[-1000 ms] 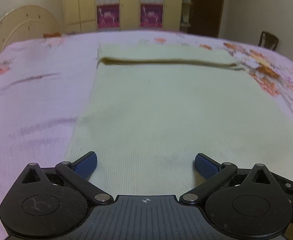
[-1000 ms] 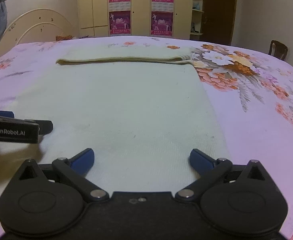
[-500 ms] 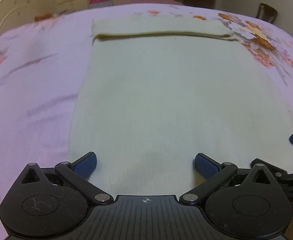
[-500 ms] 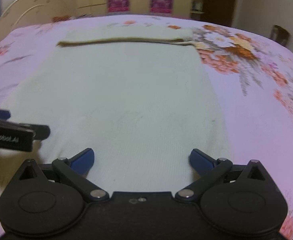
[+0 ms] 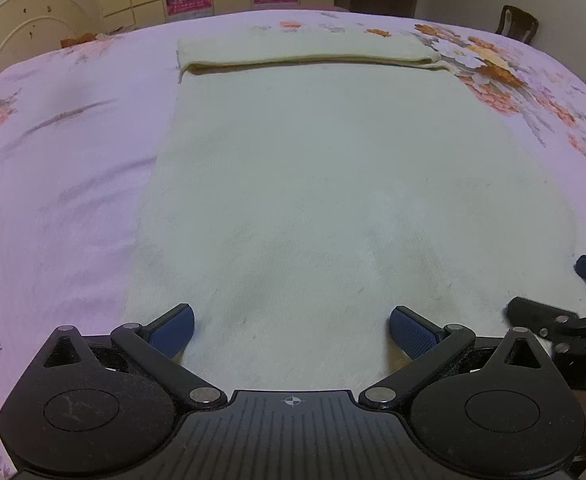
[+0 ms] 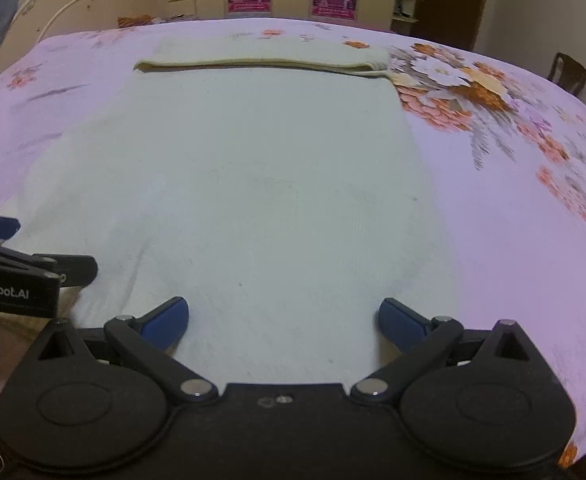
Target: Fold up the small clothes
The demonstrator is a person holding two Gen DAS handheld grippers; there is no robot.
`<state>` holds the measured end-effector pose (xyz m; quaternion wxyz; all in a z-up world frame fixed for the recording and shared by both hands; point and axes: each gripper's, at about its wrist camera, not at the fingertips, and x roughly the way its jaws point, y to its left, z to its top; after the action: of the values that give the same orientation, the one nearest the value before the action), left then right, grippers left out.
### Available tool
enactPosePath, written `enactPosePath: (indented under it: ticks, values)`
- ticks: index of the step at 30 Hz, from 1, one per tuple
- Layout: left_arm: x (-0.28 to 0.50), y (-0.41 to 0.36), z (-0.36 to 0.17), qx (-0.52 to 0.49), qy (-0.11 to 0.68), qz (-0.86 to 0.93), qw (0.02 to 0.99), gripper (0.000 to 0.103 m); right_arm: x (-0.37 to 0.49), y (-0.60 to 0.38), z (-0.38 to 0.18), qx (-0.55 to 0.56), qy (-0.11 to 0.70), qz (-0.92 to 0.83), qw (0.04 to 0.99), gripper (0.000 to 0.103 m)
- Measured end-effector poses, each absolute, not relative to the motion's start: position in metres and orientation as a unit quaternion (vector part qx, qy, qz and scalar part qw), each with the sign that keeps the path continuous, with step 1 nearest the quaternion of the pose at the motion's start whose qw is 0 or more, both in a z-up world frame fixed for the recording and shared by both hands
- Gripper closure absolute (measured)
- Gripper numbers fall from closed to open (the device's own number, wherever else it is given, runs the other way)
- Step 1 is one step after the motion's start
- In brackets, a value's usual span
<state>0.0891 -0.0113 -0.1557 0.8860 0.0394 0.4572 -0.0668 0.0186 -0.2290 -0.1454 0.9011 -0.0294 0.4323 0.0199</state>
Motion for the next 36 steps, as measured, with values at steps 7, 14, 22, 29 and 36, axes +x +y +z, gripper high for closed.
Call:
enactPosePath:
  ticks: [7, 14, 22, 29, 36]
  values:
    - [0.084, -0.010, -0.156, 0.051, 0.449, -0.066, 0.890, 0.000, 0.011, -0.247, -0.142, -0.005, 0.435, 0.001, 0.900, 0.006]
    - [0.081, -0.008, -0.158, 0.049, 0.444, -0.066, 0.892, 0.000, 0.009, -0.246, -0.150, -0.015, 0.439, -0.005, 0.899, 0.001]
    - [0.075, 0.001, -0.155, 0.032, 0.445, -0.064, 0.893, 0.000, 0.007, -0.247, -0.152, -0.014, 0.434, -0.002, 0.901, 0.001]
    - [0.067, 0.013, -0.151, 0.042, 0.440, -0.051, 0.896, 0.000, 0.001, -0.248, -0.151, -0.020, 0.420, 0.010, 0.907, 0.001]
    - [0.063, 0.033, -0.152, 0.035, 0.445, -0.038, 0.894, 0.000, -0.007, -0.262, -0.135, -0.014, 0.406, -0.005, 0.914, 0.007]
